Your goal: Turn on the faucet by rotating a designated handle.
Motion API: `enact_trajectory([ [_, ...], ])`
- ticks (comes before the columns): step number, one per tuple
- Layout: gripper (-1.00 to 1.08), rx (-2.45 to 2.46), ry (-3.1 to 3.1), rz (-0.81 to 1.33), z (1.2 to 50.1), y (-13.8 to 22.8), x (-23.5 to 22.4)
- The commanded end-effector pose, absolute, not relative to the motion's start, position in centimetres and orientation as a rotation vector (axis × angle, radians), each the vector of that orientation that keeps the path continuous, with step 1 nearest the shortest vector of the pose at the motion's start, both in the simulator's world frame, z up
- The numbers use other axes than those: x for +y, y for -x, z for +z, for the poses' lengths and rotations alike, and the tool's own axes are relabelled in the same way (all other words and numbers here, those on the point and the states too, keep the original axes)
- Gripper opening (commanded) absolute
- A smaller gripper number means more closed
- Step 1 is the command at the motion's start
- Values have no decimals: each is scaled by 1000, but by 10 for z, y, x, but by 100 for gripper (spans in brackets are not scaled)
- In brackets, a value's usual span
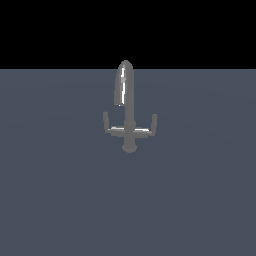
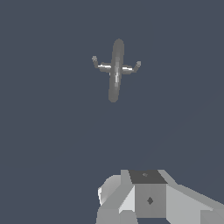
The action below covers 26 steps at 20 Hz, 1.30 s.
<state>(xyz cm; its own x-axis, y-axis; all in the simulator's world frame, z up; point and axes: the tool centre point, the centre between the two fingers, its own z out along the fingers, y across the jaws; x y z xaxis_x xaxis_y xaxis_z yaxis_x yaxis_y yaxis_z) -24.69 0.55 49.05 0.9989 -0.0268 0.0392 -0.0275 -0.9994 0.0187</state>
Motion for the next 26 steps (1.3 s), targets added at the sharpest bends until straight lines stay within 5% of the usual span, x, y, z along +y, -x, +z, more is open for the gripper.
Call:
enact_trajectory([
  [1, -100, -42, -3121, 61, 491, 247, 6],
  [12, -100, -97, -3195, 19, 484, 227, -7],
  [26, -100, -323, -3463, -160, 446, 157, -54],
])
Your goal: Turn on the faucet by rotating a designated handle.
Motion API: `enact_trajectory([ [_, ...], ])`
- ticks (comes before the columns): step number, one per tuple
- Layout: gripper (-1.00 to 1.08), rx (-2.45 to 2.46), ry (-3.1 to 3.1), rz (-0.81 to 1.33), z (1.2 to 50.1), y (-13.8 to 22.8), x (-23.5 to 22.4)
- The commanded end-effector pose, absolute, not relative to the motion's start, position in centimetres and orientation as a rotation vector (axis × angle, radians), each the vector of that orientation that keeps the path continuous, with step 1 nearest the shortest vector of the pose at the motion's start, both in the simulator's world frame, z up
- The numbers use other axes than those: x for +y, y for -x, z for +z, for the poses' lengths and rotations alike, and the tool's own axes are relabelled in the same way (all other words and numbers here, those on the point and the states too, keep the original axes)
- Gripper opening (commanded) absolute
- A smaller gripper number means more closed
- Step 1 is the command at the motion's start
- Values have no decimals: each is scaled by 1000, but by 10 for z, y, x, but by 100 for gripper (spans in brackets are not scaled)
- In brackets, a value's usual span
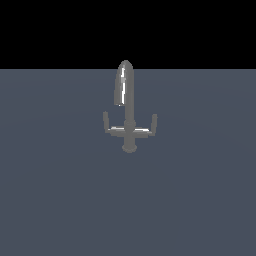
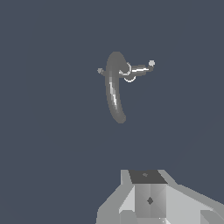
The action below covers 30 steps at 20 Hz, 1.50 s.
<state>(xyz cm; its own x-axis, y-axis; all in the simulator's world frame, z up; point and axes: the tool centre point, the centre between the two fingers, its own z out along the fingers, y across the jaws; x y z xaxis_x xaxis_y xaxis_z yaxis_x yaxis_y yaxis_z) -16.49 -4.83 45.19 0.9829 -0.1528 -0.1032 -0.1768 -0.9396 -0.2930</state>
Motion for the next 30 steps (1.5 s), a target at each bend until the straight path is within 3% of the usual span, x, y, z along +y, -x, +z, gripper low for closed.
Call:
enact_trajectory([
  [1, -100, 271, 2762, 139, 442, 151, -58],
  [30, -100, 501, 2078, 375, 302, 37, -121],
])
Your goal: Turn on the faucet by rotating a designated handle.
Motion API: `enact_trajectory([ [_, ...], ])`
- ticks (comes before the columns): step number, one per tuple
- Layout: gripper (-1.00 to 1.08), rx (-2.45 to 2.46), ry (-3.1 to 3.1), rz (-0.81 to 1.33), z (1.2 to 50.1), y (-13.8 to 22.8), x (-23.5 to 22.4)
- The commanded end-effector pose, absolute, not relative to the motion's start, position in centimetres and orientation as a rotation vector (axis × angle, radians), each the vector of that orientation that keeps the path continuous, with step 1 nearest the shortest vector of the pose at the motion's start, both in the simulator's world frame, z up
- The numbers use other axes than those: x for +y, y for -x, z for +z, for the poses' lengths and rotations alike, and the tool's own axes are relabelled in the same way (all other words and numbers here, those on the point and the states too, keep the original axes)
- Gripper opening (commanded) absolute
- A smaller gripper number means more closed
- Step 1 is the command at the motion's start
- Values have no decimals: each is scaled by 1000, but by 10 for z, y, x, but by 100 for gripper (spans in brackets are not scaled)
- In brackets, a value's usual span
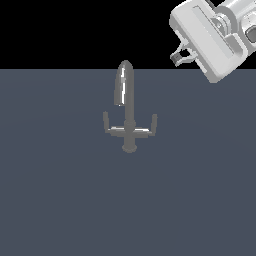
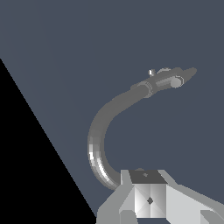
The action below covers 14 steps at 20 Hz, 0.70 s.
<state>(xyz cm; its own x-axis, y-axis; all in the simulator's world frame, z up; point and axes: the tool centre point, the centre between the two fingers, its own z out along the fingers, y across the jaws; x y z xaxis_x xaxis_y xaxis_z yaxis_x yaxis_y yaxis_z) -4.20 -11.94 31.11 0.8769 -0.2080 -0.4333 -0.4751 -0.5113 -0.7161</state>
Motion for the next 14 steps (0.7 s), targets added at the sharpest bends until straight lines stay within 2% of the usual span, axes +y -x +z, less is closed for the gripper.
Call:
enact_trajectory([
  [1, -100, 507, 2053, 382, 296, 34, -122],
  [14, -100, 580, 1701, 475, 212, -5, -121],
])
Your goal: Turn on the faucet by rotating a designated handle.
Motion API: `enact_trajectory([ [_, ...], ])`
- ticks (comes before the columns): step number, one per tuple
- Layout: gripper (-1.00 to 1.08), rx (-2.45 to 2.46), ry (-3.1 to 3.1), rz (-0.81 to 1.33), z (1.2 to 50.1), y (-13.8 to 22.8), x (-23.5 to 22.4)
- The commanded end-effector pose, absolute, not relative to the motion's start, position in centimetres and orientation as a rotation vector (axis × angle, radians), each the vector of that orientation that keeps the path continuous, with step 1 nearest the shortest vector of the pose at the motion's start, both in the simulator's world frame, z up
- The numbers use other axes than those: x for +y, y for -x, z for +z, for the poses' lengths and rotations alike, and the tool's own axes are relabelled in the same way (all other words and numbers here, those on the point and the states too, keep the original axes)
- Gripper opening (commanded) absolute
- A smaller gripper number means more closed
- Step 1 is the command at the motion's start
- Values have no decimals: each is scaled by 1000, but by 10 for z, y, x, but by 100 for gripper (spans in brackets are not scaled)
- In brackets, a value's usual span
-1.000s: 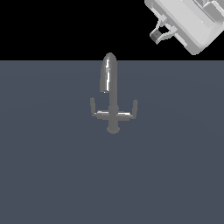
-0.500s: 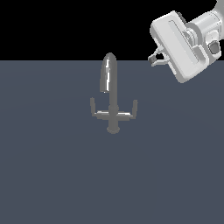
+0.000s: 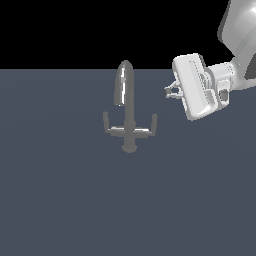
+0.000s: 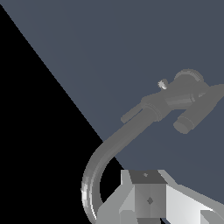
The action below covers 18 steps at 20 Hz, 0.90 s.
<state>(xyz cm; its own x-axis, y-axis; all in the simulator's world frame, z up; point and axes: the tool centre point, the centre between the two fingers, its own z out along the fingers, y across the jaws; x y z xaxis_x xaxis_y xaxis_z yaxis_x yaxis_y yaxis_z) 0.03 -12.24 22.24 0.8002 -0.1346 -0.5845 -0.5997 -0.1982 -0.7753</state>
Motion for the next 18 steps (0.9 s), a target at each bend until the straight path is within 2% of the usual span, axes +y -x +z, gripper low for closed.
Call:
enact_trajectory([
  [1, -100, 585, 1672, 482, 205, -7, -120],
  [10, -100, 621, 1459, 533, 154, -27, -106],
  [18, -100, 635, 1372, 553, 134, -35, -96],
])
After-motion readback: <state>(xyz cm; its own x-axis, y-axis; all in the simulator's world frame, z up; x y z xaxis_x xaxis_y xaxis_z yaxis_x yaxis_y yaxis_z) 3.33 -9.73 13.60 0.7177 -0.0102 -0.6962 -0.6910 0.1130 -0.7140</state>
